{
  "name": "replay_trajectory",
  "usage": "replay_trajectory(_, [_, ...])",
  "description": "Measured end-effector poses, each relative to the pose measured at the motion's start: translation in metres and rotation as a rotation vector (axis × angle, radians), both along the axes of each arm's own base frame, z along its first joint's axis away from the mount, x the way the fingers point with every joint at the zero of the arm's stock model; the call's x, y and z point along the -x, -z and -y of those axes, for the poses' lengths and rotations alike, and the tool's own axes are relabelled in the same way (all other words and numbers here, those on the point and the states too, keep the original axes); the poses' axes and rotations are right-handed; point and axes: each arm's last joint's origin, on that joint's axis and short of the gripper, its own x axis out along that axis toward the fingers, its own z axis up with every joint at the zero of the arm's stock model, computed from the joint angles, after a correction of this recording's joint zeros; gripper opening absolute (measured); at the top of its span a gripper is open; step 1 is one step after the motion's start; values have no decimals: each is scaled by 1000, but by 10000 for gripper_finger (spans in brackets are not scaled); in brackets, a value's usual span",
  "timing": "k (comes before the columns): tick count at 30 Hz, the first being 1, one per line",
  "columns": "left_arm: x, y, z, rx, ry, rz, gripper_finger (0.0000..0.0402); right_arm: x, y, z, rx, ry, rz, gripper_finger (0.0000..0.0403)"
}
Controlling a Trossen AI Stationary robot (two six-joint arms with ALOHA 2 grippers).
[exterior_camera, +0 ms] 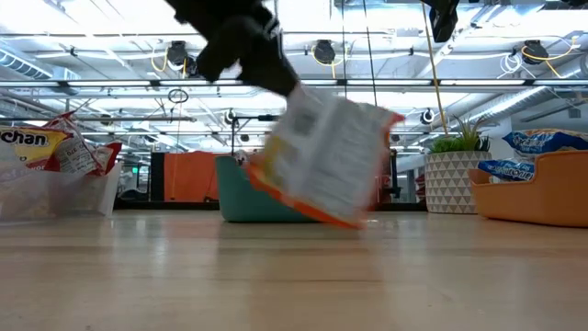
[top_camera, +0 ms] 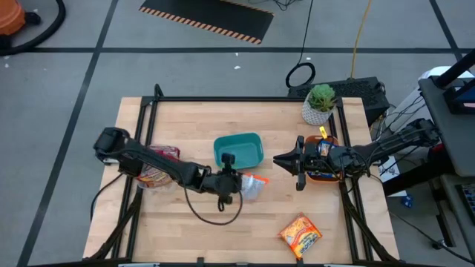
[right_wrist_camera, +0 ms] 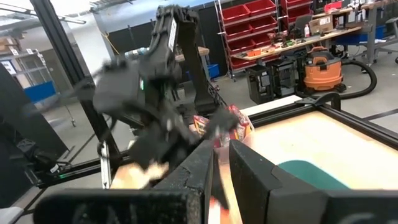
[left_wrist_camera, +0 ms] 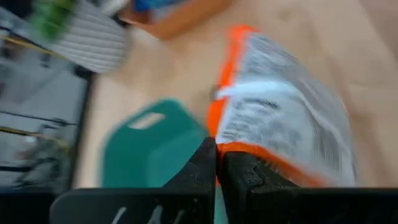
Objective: Sort Maruchan noodles
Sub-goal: Put the top orange noodle pack into the green bin
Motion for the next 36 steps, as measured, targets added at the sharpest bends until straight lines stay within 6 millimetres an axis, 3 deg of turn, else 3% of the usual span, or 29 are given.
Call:
replay_trajectory(6, [19, -52, -23, -20, -64, 122, 8, 0, 0, 0, 1, 1, -2, 47])
replay_trajectory(13, [37, -90, -47, -25, -103, 224, 8, 0, 0, 0, 2, 1, -4, 47])
replay_trajectory(23, [42, -91, -83, -12, -161, 160, 8, 0, 1, 0, 3, 2, -7, 47])
replay_trajectory(36, [47, -81, -113, -118, 27, -63, 8, 0, 2, 0, 5, 3, -15, 47])
